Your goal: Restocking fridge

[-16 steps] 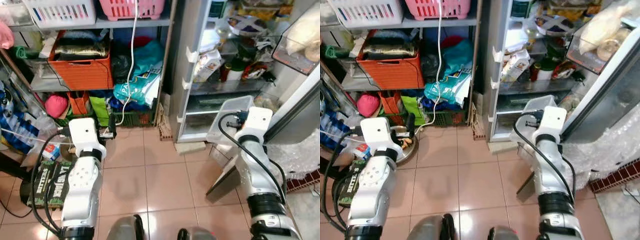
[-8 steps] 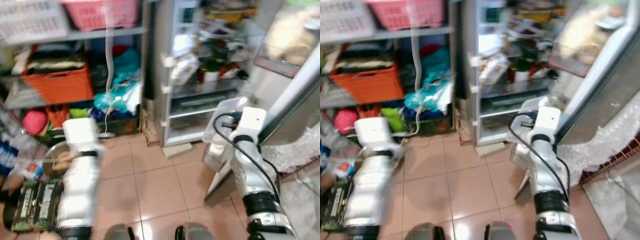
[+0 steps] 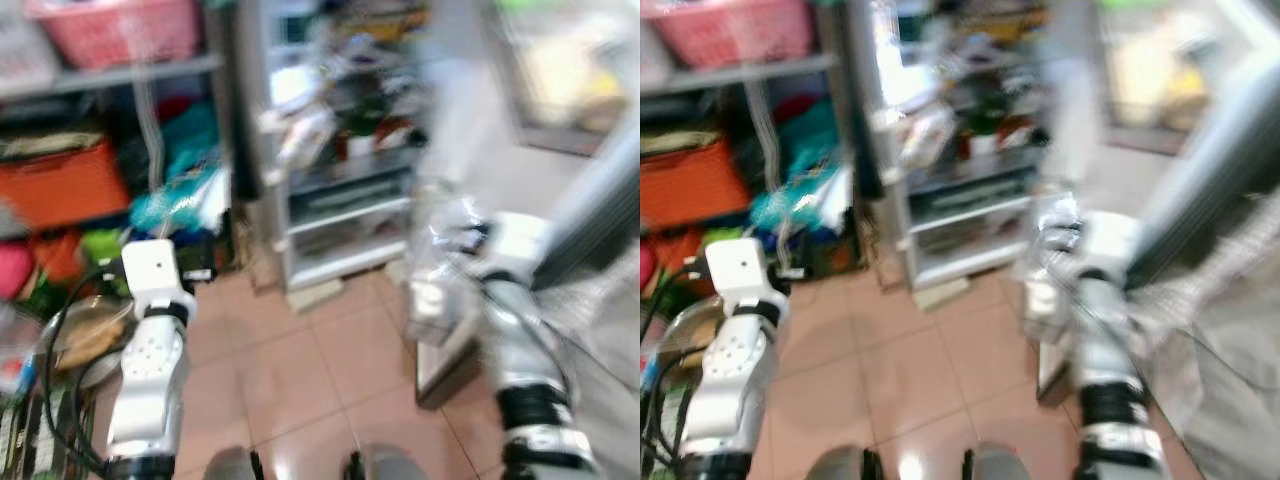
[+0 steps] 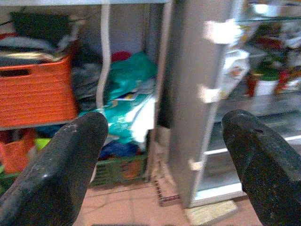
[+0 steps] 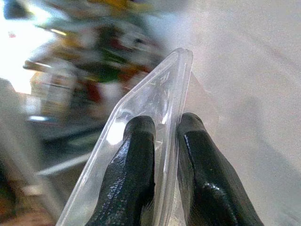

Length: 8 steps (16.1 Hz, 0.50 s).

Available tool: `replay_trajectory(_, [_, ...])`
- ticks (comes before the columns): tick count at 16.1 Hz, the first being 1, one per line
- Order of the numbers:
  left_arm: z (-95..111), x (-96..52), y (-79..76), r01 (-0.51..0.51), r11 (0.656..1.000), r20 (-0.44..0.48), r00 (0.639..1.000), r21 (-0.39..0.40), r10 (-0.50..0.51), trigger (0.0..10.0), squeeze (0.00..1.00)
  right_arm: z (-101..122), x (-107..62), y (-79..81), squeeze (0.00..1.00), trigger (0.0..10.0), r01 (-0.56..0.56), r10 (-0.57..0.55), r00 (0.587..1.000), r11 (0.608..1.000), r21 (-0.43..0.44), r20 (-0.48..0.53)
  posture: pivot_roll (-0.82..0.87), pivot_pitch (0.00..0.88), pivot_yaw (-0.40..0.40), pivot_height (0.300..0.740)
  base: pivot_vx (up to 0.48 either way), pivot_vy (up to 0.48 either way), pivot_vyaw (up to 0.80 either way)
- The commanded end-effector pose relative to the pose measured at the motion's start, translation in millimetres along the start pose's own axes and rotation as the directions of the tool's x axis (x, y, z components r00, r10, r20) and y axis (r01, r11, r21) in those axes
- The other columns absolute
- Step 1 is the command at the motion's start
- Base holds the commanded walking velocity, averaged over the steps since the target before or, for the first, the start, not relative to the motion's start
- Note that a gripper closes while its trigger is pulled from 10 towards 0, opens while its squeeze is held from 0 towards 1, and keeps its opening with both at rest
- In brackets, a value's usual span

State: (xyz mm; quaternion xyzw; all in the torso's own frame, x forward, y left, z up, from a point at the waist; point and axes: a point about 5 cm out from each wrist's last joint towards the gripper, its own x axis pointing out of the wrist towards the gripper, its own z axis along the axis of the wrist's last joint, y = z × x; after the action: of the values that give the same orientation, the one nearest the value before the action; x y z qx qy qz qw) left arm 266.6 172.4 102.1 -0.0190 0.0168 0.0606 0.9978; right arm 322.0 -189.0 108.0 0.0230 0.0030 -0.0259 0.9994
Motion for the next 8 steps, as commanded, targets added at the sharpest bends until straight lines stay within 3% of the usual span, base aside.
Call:
replay_trajectory(1, [0,0.4,-6.5,0.019,1.0,-0.002,1.0,-0.003,-0.019,10.0,0.0,8,0.9,2.0,0.0,10.0,-0.037,0.037,0.999,0.999,0.01,0.034,0.05,0.093,0.003,0.74,0.33,-0.345,0.0])
replay_trajectory(2, [0,0.4,-6.9,0.019,1.0,-0.002,1.0,-0.002,-0.019,10.0,0.0,7,-0.5,9.5,0.0,10.0,-0.091,0.091,0.995,0.995,0.028,0.028,0.05,0.093,0.002,0.74,0.337,-0.337,0.0])
replay_trajectory(3, [0,0.7,-7.1,0.019,1.0,-0.005,1.0,-0.001,-0.019,10.0,0.0,2,-4.1,24.4,0.0,10.0,-0.22,0.22,0.975,0.973,0.063,0.007,0.04,0.094,0.002,0.74,0.341,-0.33,0.0])
replay_trajectory(4, [-1,1.1,-7.5,0.019,1.0,-0.007,1.0,0.0,-0.019,10.0,0.0,3,-5.4,27.6,0.0,10.0,-0.255,0.254,0.967,0.965,0.059,0.013,0.04,0.094,0.001,0.74,0.337,-0.326,0.0])
replay_trajectory(8, [-1,1.5,-8.4,0.018,1.0,-0.008,1.0,-0.001,-0.018,10.0,0.0,6,-3.9,25.1,0.0,10.0,-0.259,0.258,0.966,0.964,0.059,0.021,0.04,0.093,0.001,0.74,0.338,-0.322,0.0])
